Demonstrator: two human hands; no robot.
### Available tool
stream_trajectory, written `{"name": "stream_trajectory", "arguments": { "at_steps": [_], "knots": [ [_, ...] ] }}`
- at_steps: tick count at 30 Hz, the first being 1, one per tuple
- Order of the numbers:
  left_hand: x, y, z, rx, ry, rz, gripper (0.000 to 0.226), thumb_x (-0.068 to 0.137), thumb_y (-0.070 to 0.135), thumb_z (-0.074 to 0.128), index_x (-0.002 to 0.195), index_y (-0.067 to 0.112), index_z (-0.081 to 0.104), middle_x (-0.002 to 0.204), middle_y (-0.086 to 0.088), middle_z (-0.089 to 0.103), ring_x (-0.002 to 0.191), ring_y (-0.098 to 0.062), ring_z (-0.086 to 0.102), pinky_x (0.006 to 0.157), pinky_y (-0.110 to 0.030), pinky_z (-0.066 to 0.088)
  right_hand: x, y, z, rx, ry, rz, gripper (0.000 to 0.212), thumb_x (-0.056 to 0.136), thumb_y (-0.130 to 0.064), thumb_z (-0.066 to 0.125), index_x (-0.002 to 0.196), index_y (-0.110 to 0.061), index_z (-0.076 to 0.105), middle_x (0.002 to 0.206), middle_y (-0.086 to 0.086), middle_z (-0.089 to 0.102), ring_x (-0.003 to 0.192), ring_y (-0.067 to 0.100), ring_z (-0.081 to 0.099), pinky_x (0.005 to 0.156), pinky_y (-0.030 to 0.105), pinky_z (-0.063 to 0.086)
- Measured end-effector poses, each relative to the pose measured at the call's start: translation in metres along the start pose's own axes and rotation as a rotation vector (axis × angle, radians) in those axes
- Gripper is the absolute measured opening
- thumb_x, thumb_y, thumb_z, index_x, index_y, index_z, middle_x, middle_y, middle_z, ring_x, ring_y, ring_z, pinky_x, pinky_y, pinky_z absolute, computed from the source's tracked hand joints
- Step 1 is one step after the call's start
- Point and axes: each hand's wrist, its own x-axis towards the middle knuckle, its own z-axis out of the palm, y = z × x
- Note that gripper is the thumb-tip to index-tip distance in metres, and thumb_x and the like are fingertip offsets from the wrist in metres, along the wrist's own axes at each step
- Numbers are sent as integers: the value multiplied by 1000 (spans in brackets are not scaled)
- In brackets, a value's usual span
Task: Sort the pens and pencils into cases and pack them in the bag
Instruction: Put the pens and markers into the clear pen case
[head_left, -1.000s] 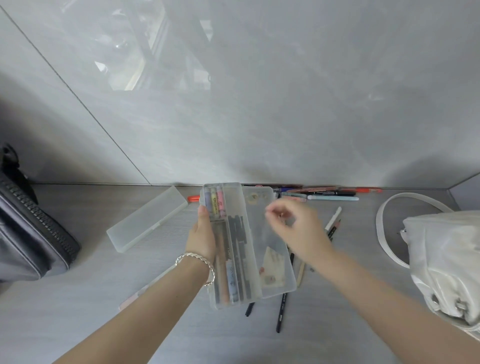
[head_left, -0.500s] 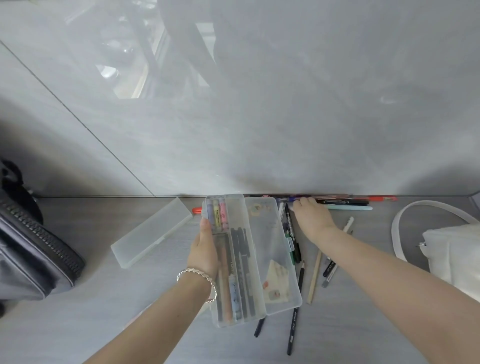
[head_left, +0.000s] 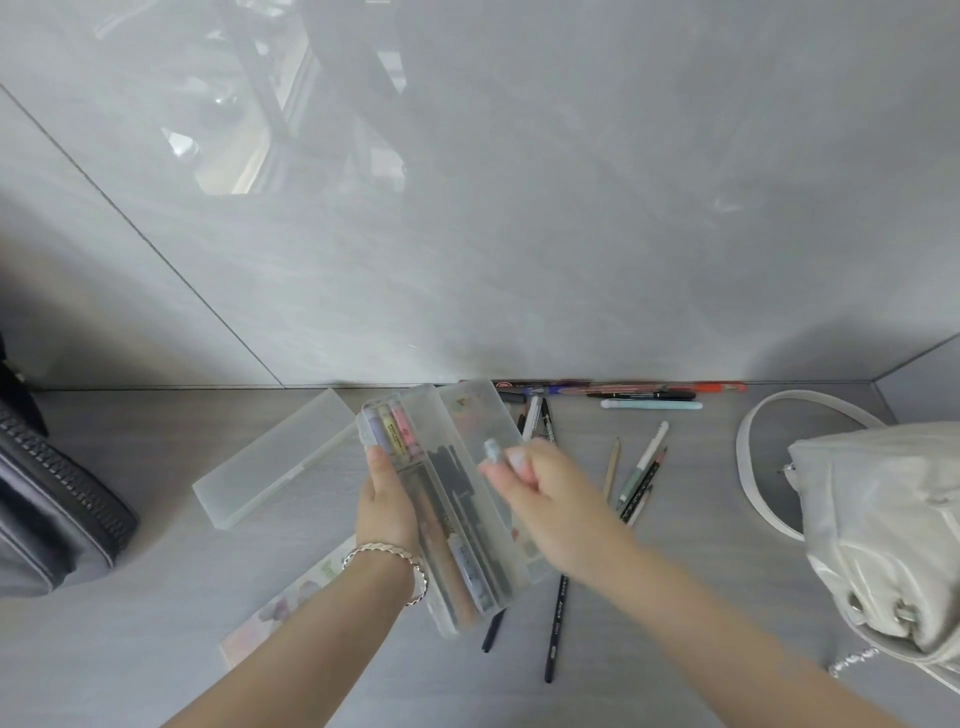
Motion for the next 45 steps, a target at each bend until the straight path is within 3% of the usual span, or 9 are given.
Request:
{"name": "stream_trajectory", "arguments": {
  "at_steps": [4,7,10,13,19,24,36,43,45],
  "knots": [
    [-6,-5,0,-101,2,-16,80,85,70,17,134,14,46,136,-14,52,125,-35,48,108,-51,35,-33,-14,24,-120,-145,-55,39,99,-26,35,60,-20,31,68,-3,34,61,13,39,61,15,35],
    [-11,-6,-4,-144,22,-50,77,87,67,18,133,13,47,136,-17,51,125,-37,49,108,-50,35,-47,-5,44,-385,-87,-108,27,98,-32,27,112,-23,49,96,-5,46,82,12,52,65,18,38],
    [-15,-7,-8,-161,30,-70,77,88,67,17,132,12,48,136,-19,51,126,-38,47,108,-51,34,-57,-4,50,-514,13,-88,36,90,-37,27,118,-28,47,86,-9,55,62,8,60,47,13,29],
    [-16,-6,-12,-151,38,-70,77,89,66,16,136,12,44,139,-17,48,130,-38,43,110,-52,32,-57,-7,43,-326,54,-96,38,99,-33,24,136,-32,32,105,-8,47,81,12,56,67,20,41],
    [-16,-10,-9,-201,6,-61,76,87,67,21,135,14,45,137,-14,51,127,-35,47,110,-50,33,-49,-20,45,51,75,-126,32,92,-27,40,120,-26,57,88,-24,47,94,-2,47,83,4,34],
    [-15,-11,-10,-209,-25,-80,73,90,63,24,130,8,49,129,-15,56,119,-32,53,107,-45,37,-45,-8,58,-116,54,-249,32,89,-31,39,107,-22,64,78,-16,54,97,3,40,85,14,37],
    [-13,-12,-13,-317,-25,-118,77,84,69,29,131,11,48,131,-12,54,121,-32,52,108,-45,36,-51,19,55,-345,-25,-369,46,100,-30,17,122,-14,54,121,-4,60,126,9,34,103,29,31],
    [-22,-9,-9,-316,-97,-142,59,92,59,28,110,10,55,96,-10,65,82,-26,63,70,-32,50,-53,-1,68,-200,-58,-305,53,96,-34,21,144,-13,23,147,-16,19,134,-14,-7,112,11,-3],
    [-19,-10,-8,-276,-94,-120,68,90,62,26,116,8,57,106,-12,66,96,-30,63,84,-36,51,-55,-5,60,-72,-83,-228,49,99,-34,22,145,-18,14,139,-29,2,125,-28,-15,105,0,-7]
  ]
}}
